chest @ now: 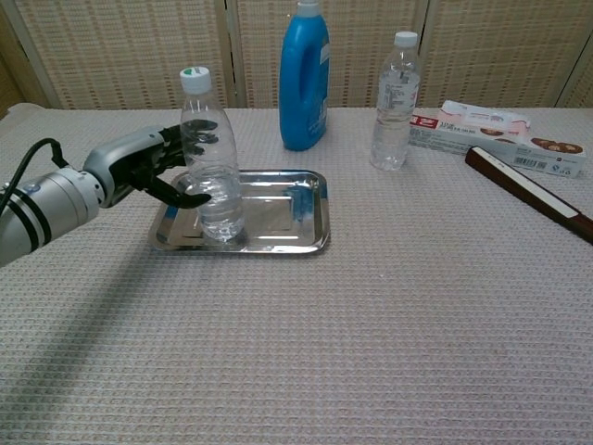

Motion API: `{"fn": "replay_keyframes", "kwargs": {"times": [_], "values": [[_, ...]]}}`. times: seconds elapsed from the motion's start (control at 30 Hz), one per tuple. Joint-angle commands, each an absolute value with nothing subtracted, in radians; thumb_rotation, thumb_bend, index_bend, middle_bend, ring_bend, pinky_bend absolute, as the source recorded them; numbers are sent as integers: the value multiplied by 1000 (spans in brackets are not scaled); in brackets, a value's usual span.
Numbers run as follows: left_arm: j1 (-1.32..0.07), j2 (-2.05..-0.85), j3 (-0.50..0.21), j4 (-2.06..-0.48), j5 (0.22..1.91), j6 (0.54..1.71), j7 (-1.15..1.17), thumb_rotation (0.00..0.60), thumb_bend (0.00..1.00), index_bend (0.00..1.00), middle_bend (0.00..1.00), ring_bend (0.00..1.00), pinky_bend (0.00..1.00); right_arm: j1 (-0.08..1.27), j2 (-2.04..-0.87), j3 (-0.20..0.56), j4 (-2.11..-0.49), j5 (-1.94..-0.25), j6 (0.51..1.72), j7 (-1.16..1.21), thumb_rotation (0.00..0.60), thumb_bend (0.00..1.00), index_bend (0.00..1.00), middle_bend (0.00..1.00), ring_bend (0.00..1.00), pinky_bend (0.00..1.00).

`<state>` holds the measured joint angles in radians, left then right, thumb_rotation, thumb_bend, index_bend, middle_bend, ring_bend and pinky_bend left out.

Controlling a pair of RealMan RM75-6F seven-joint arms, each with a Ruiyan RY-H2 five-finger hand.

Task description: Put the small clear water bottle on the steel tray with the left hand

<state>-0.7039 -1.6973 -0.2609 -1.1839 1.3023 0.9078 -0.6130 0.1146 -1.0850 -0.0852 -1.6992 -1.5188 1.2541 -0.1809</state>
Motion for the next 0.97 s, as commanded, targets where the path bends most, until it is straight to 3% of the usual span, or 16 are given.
{"fn": "replay_keyframes", "kwargs": {"times": [0.03, 0.33, 0.5, 0.67, 0.77, 0.83, 0.97], "values": [[-700, -1689, -260, -1190, 1305, 914, -617, 600, 292, 0, 0, 0, 0, 114, -1084, -86, -1700, -1520, 1254, -182, 600, 14, 0, 0, 0, 0], [-658, -1595, -214, -1174, 1345, 941, -617, 600, 295, 0, 0, 0, 0, 114, -1077, -90, -1704, -1528, 1256, -173, 600, 15, 0, 0, 0, 0], [-569, -1502, -133, -1184, 1413, 1050, -554, 600, 295, 0, 0, 0, 0, 112, -1075, -90, -1706, -1531, 1263, -172, 600, 14, 0, 0, 0, 0], [-531, -1469, -101, -1189, 1449, 1116, -494, 600, 317, 0, 0, 0, 0, 109, -1075, -89, -1707, -1535, 1271, -173, 600, 14, 0, 0, 0, 0], [-359, -1363, 16, -1231, 1568, 1390, -231, 600, 325, 0, 0, 0, 0, 93, -1071, -85, -1709, -1553, 1319, -164, 600, 14, 0, 0, 0, 0], [-179, -1324, 87, -1249, 1625, 1651, -82, 600, 325, 0, 0, 0, 0, 80, -1073, -75, -1709, -1541, 1345, -172, 600, 14, 0, 0, 0, 0], [-125, -1291, 108, -1312, 1663, 1720, 17, 600, 326, 0, 0, 0, 0, 75, -1074, -82, -1716, -1556, 1350, -181, 600, 14, 0, 0, 0, 0]]}}
